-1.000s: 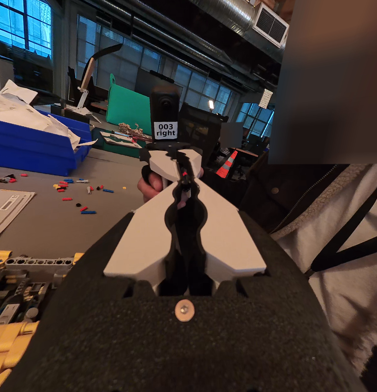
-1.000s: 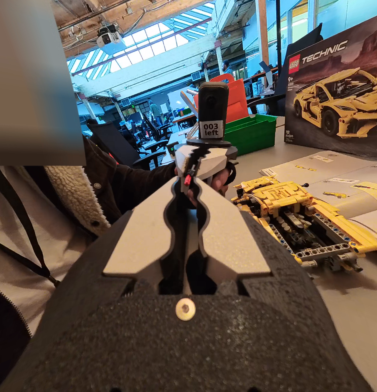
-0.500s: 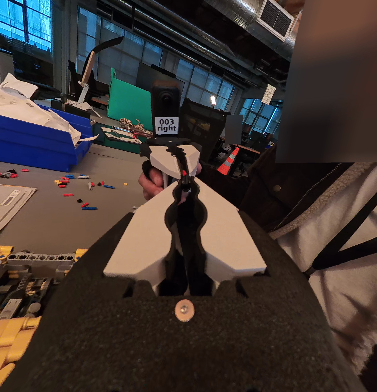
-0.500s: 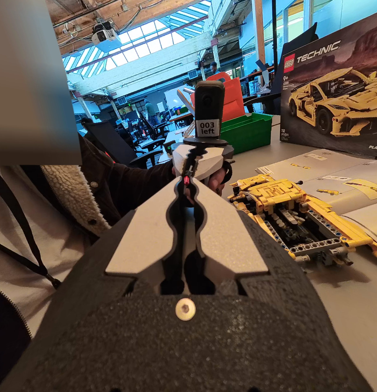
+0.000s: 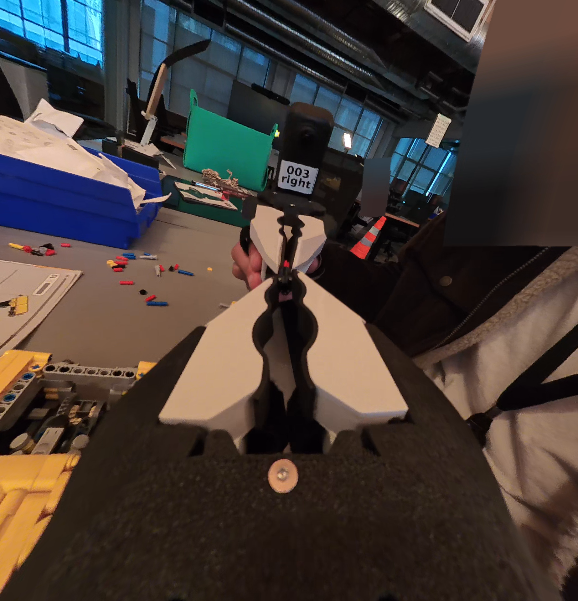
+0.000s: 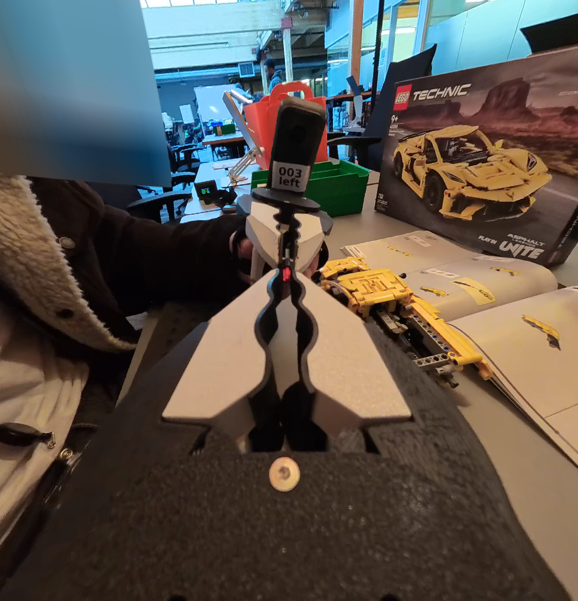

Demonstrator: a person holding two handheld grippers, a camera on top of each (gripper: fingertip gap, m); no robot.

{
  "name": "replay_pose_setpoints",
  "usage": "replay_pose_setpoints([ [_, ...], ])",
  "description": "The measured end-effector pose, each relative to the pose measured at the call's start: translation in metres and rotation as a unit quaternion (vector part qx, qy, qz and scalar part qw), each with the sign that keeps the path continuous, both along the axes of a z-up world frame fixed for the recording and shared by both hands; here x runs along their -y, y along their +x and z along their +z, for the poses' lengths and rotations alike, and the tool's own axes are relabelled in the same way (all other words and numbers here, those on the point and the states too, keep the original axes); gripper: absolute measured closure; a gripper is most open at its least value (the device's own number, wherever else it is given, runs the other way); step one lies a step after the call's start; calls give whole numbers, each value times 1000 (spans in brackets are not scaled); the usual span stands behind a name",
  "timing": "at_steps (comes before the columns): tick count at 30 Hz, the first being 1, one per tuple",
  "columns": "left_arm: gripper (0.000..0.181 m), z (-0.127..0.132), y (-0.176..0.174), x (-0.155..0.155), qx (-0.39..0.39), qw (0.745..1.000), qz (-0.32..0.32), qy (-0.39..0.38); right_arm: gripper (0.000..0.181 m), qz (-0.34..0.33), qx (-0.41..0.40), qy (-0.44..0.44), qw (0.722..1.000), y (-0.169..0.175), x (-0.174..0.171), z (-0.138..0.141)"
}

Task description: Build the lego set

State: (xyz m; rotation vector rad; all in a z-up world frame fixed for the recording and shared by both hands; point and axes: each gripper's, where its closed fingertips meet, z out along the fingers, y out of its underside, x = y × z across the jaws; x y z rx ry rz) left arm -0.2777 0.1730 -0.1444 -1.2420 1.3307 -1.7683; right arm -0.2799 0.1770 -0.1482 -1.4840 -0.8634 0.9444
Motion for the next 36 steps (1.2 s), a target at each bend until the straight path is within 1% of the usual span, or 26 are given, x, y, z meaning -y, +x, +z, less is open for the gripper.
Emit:
replay_pose_setpoints([
  [2, 174, -5, 0, 2, -13, 1000, -7, 6, 177, 8, 14, -7, 1000, 0, 2, -5],
  [4, 175, -15, 2, 3, -39, 999, -6, 24, 177, 9, 47, -13, 999, 0, 1, -17],
  [5, 175, -17, 4, 1, -44, 999, -2, 23, 177, 5, 45, -18, 999, 1, 0, -18],
  [6, 175, -15, 4, 1, -38, 999, -3, 14, 177, 10, 27, -22, 999, 1, 0, -14],
  [8, 175, -17, 4, 4, -43, 999, -4, 28, 177, 17, 42, -20, 999, 1, 2, -17],
  [9, 175, -17, 5, 4, -43, 999, -1, 33, 177, 19, 34, -21, 999, 1, 2, -16],
  [11, 174, -12, 6, 3, -32, 999, 4, 23, 177, 25, 7, -31, 999, 3, 1, -10],
  [13, 174, -9, 5, 4, -26, 999, 2, 31, 176, 30, -3, -28, 999, 3, 3, -8],
  [14, 174, -6, 4, 4, -19, 999, 1, 29, 171, 28, -8, -27, 999, 3, 2, -6],
  [15, 174, -2, 2, 4, -13, 1000, 0, 22, 171, 32, -11, -29, 999, 4, 3, -6],
  [20, 174, -1, 0, 2, -12, 1000, 2, 21, 178, 33, -21, -28, 999, 4, 4, -2],
  [27, 174, -2, 0, -1, -14, 1000, 5, 21, 173, 38, -25, -36, 998, 4, 4, -3],
  [29, 174, -2, 0, 0, -14, 1000, 3, 21, 167, 35, -28, -38, 998, 3, 3, -3],
  [31, 174, -3, 1, 1, -17, 1000, 1, 24, 169, 35, -28, -37, 998, 3, 3, -3],
  [33, 174, -5, 2, 3, -21, 999, -1, 25, 176, 35, -26, -35, 998, 3, 3, -3],
  [36, 174, -7, 2, 3, -24, 999, -1, 26, 177, 34, -17, -39, 999, 4, 3, -5],
])
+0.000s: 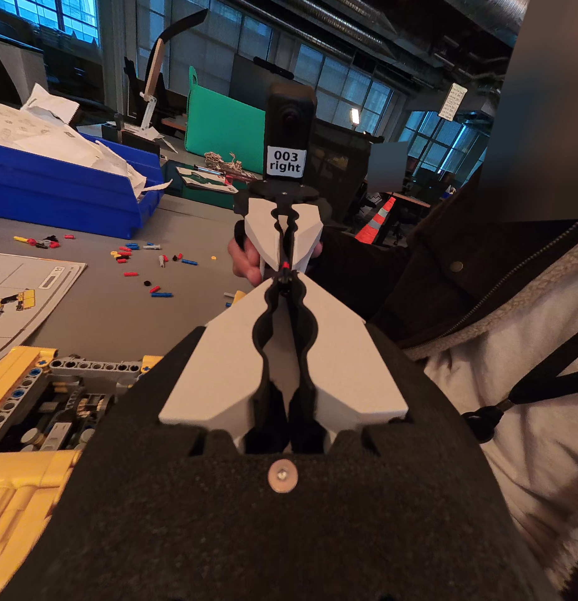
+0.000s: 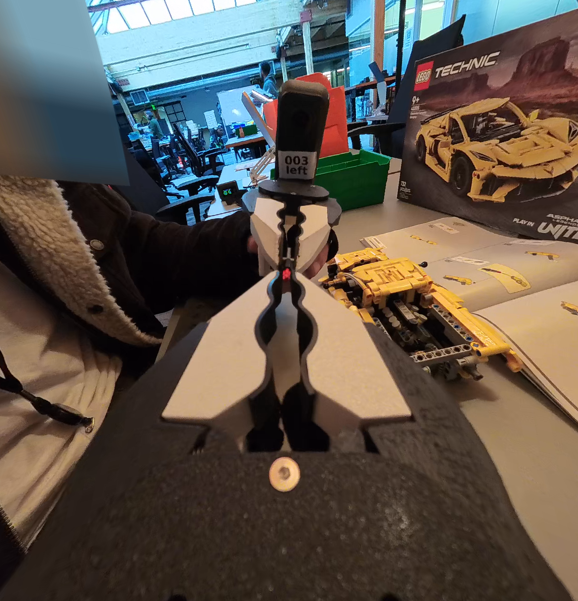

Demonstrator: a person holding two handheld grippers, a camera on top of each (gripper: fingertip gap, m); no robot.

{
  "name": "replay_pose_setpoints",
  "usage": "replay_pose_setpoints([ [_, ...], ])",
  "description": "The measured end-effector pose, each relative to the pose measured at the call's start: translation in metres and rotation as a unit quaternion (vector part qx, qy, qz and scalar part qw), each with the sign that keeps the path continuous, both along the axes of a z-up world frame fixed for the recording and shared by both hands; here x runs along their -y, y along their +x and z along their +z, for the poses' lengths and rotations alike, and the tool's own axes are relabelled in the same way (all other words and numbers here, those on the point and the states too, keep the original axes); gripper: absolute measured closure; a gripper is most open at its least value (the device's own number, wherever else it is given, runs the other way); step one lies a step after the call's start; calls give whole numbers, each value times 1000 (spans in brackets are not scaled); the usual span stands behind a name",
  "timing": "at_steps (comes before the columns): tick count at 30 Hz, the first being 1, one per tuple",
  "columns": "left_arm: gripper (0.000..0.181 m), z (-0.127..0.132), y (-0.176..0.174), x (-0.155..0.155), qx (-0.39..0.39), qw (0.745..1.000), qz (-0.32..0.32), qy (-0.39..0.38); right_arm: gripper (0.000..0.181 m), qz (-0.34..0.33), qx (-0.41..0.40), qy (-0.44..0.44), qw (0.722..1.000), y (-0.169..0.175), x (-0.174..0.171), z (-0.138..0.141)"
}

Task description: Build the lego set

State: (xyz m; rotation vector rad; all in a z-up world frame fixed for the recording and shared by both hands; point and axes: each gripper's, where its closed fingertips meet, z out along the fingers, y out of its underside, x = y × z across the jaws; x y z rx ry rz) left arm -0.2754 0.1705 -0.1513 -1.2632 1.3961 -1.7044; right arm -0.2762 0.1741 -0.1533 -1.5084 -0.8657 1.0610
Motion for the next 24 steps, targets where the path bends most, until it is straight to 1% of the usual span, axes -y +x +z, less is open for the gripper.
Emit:
replay_pose_setpoints([
  [6, 174, 3, 1, -1, 16, 1000, 0, -24, 177, -6, -4, 5, 1000, 0, 0, 2],
  [12, 175, 4, 1, 1, 24, 999, -2, -33, 177, -7, -3, 5, 1000, -3, 0, 1],
  [14, 175, 1, 2, 0, 16, 1000, 2, -24, 177, -7, 4, 2, 1000, -2, -1, -2],
  [17, 174, 4, 2, 1, 23, 999, 0, -31, 177, -5, -10, 4, 1000, -2, 0, 2],
  [19, 174, 2, 3, -1, 13, 1000, 9, -14, 177, -10, -8, 1, 1000, 0, -3, 1],
  [22, 175, 3, 3, 1, 6, 1000, 9, 1, 176, 8, -17, -11, 1000, 1, -1, 2],
  [24, 175, 3, 2, 0, 5, 1000, 12, 4, 177, 7, -12, -10, 1000, 2, -1, 1],
])
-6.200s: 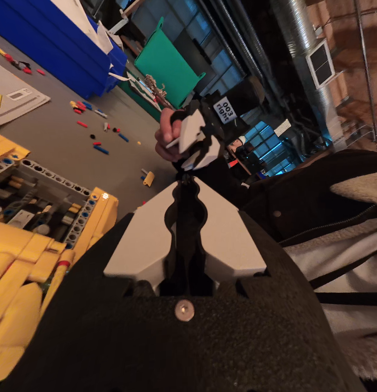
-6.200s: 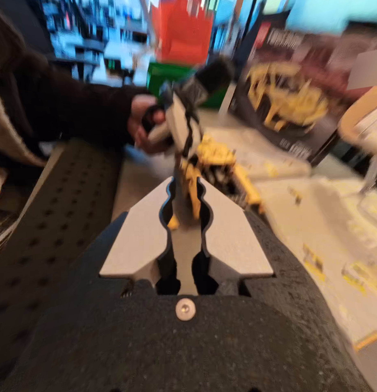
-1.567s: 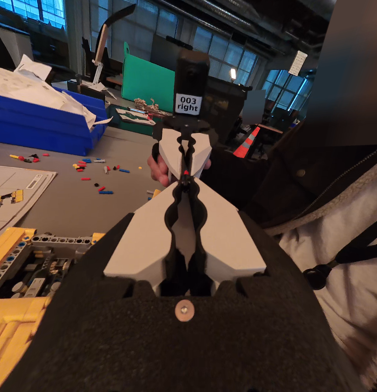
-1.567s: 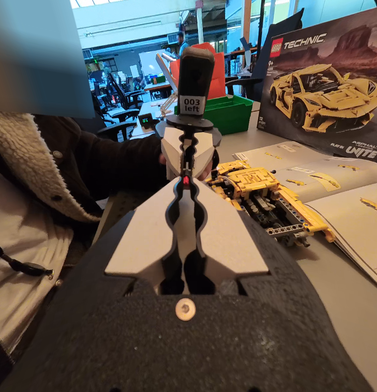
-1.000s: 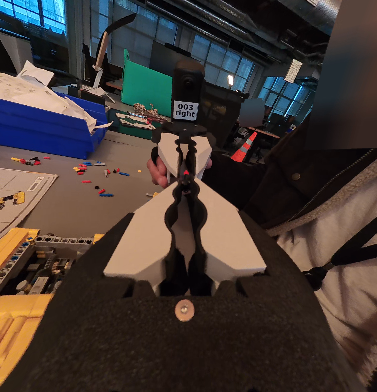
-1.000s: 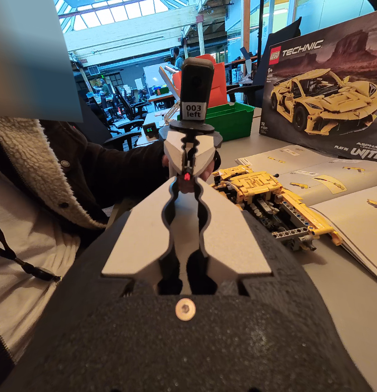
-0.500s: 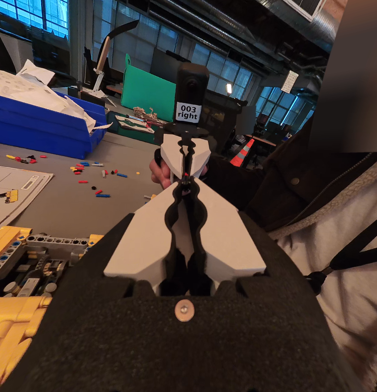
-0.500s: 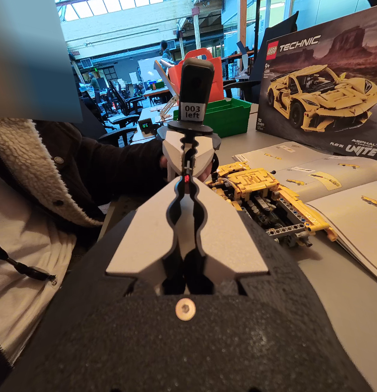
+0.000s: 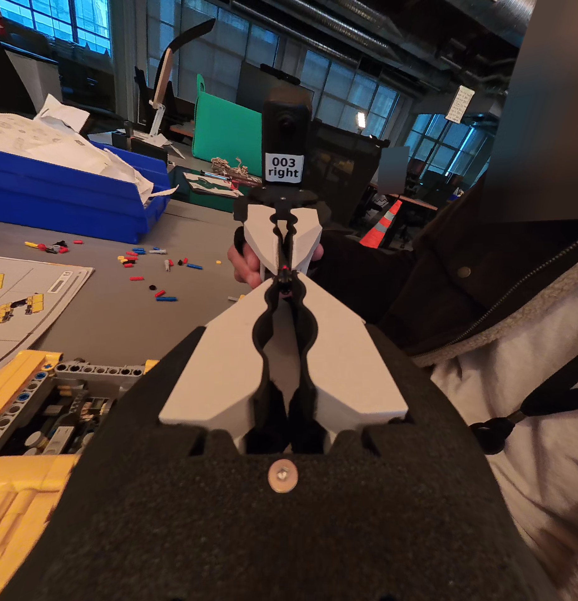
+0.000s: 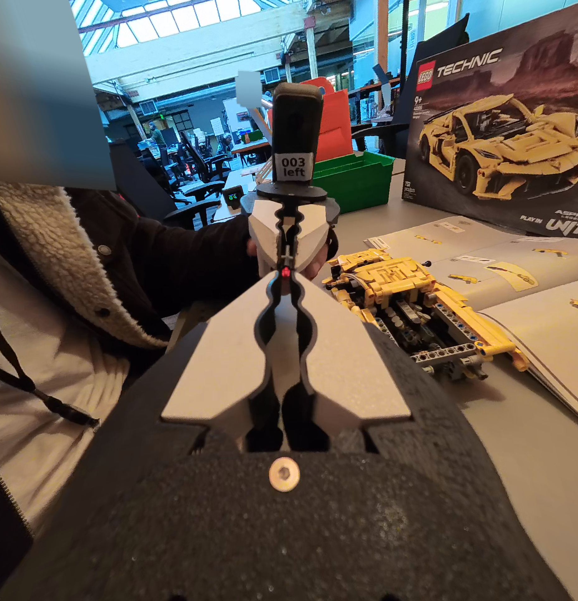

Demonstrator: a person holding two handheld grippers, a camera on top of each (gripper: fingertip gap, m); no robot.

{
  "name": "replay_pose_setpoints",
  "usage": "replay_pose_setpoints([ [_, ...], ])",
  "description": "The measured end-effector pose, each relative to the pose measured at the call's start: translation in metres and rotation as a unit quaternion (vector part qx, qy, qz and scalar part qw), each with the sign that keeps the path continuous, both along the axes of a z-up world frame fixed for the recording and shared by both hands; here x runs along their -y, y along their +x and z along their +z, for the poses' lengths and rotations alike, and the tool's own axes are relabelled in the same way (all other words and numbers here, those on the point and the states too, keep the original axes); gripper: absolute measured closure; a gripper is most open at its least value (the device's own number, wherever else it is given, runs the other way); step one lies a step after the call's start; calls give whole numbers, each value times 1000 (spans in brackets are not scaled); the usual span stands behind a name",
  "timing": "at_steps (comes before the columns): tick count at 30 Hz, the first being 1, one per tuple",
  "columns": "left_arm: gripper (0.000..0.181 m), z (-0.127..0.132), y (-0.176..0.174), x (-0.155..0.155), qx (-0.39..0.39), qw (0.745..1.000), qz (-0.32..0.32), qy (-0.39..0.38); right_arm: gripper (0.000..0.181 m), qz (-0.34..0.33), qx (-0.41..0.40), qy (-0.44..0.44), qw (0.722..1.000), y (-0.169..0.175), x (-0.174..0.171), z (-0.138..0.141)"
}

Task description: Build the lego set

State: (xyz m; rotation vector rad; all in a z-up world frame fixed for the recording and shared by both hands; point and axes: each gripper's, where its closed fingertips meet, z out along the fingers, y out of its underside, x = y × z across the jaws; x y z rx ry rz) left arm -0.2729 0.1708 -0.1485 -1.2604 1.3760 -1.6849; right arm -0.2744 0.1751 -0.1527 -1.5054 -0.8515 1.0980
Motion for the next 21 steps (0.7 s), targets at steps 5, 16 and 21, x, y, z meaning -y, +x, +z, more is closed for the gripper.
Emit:
replay_pose_setpoints([
  [5, 175, -1, -1, -1, -1, 1000, 3, 0, 177, -4, 7, -5, 1000, 0, -1, -1],
  [16, 174, -9, 1, 0, -15, 1000, 8, 22, 178, -2, 26, -14, 1000, 0, -1, -9],
  [21, 174, -20, 2, -7, -58, 997, 26, 39, 167, 6, 128, -45, 991, 19, 0, -45],
])
